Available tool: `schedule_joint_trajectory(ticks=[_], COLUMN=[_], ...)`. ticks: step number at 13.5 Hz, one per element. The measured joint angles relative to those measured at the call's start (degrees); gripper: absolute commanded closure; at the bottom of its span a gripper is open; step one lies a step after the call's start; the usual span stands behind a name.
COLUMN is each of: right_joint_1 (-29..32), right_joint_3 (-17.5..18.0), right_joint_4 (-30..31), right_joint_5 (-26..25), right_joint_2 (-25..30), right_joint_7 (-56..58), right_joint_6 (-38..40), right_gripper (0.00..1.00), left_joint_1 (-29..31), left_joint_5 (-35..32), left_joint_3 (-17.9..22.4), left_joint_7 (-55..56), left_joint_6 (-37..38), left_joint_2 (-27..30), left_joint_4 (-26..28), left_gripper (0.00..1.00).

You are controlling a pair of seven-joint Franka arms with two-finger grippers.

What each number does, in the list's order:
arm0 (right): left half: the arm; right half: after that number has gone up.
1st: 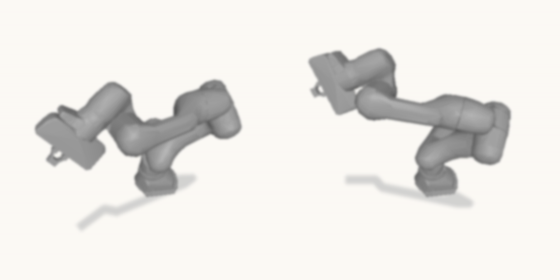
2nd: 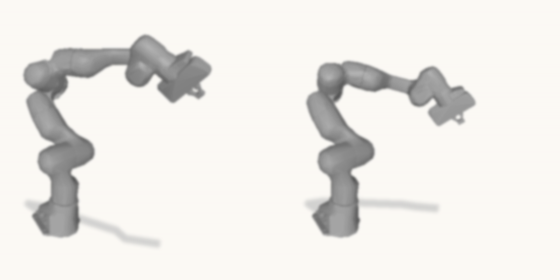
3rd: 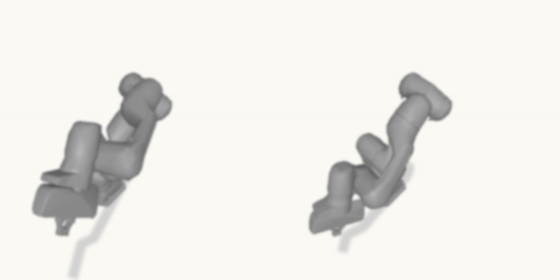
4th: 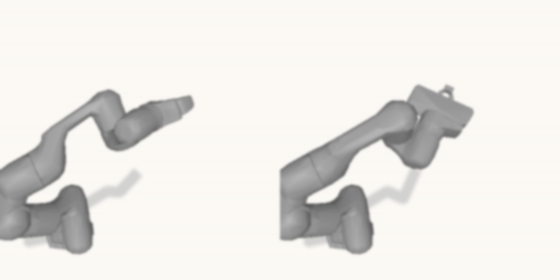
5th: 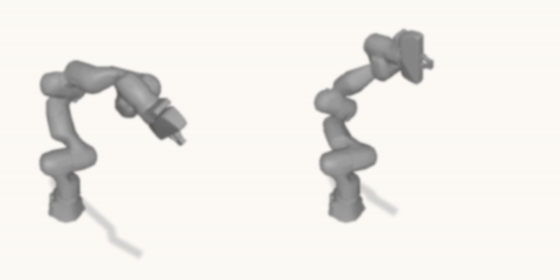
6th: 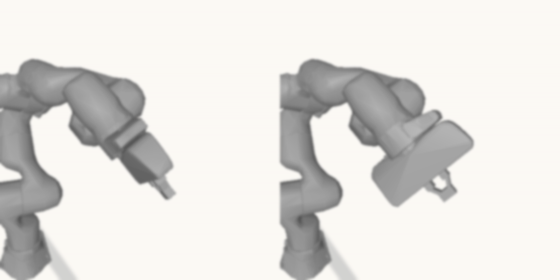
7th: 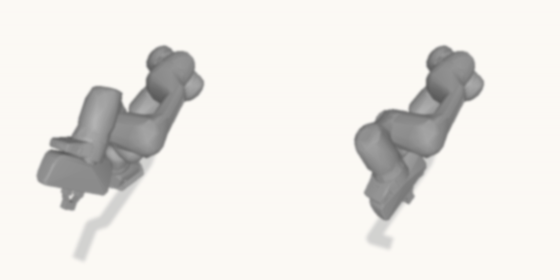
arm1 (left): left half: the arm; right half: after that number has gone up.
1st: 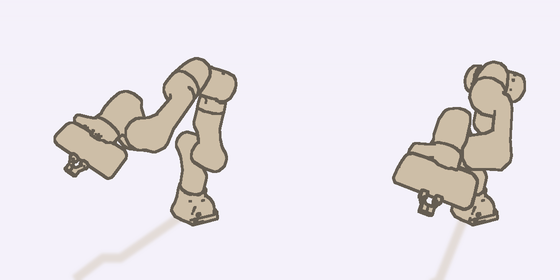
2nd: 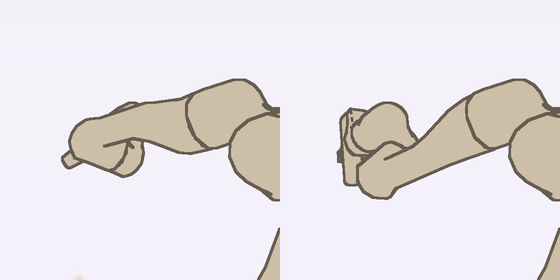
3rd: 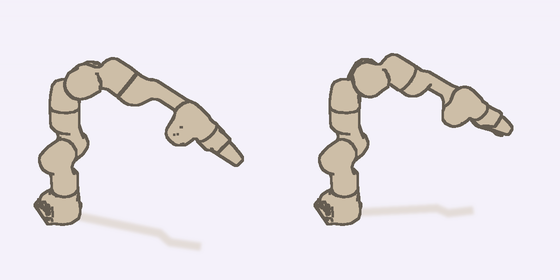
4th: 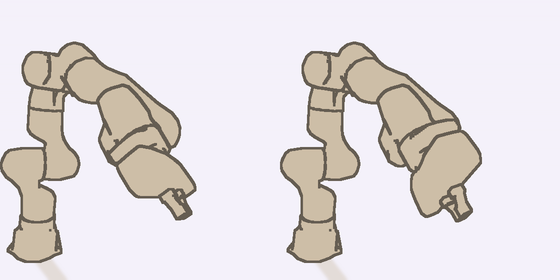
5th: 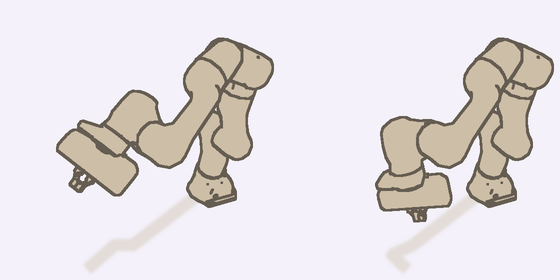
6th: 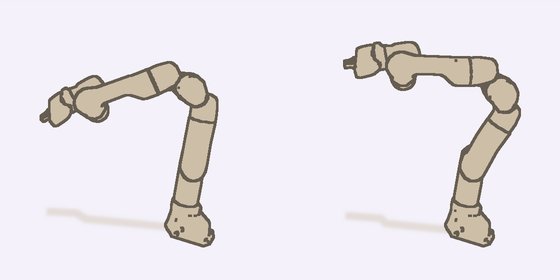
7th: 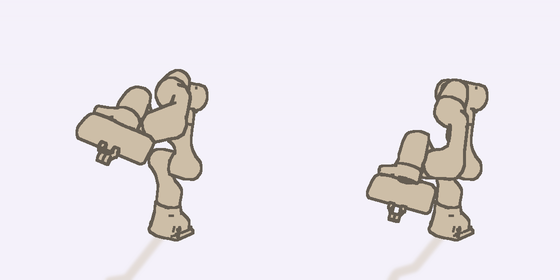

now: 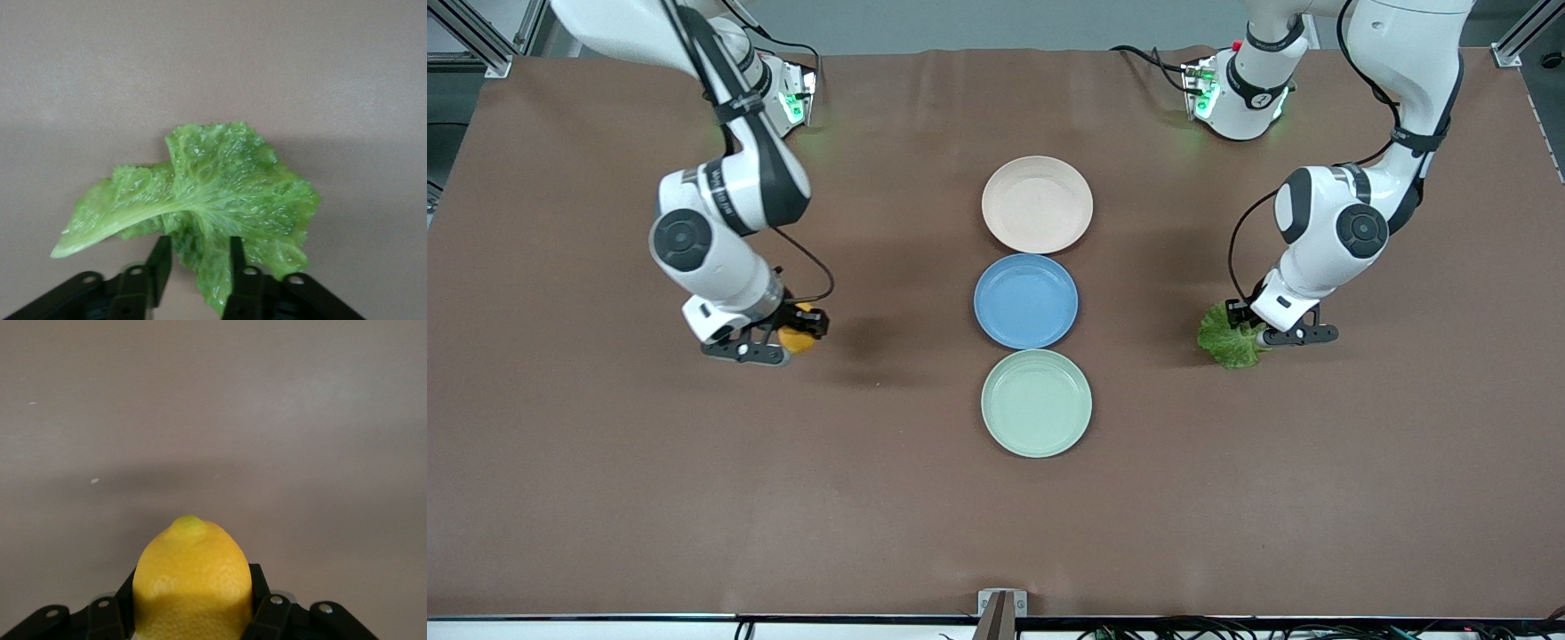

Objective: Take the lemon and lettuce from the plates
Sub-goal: 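Carry the lettuce and lemon away from the plates with both grippers, then release the lettuce on the table and raise the left gripper away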

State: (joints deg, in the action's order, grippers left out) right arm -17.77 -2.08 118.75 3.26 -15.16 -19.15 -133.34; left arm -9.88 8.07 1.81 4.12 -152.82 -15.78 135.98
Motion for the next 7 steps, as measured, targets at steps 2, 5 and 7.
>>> schedule_joint_trajectory(ticks=[2,5,7], right_joint_1=[4.13,9.94,11.78], right_joint_3=[0.03,0.03,0.05], right_joint_4=[0.52,3.08,5.42], right_joint_5=[0.70,1.80,1.94], right_joint_2=[0.03,0.03,-0.04], right_joint_7=[8.01,18.34,21.92], right_joint_6=[-0.19,-1.15,-3.76], right_gripper=[0.99,0.98,0.96], left_joint_1=[0.04,0.04,0.19], left_joint_5=[0.00,0.00,0.00], left_joint_3=[-0.04,-0.11,-0.02], left_joint_7=[-0.44,-0.44,-0.44], left_joint_6=[1.68,11.69,20.86], left_joint_2=[0.90,5.24,9.38], left_joint_4=[-0.51,-2.55,-5.36], left_gripper=[0.00,0.00,0.00])
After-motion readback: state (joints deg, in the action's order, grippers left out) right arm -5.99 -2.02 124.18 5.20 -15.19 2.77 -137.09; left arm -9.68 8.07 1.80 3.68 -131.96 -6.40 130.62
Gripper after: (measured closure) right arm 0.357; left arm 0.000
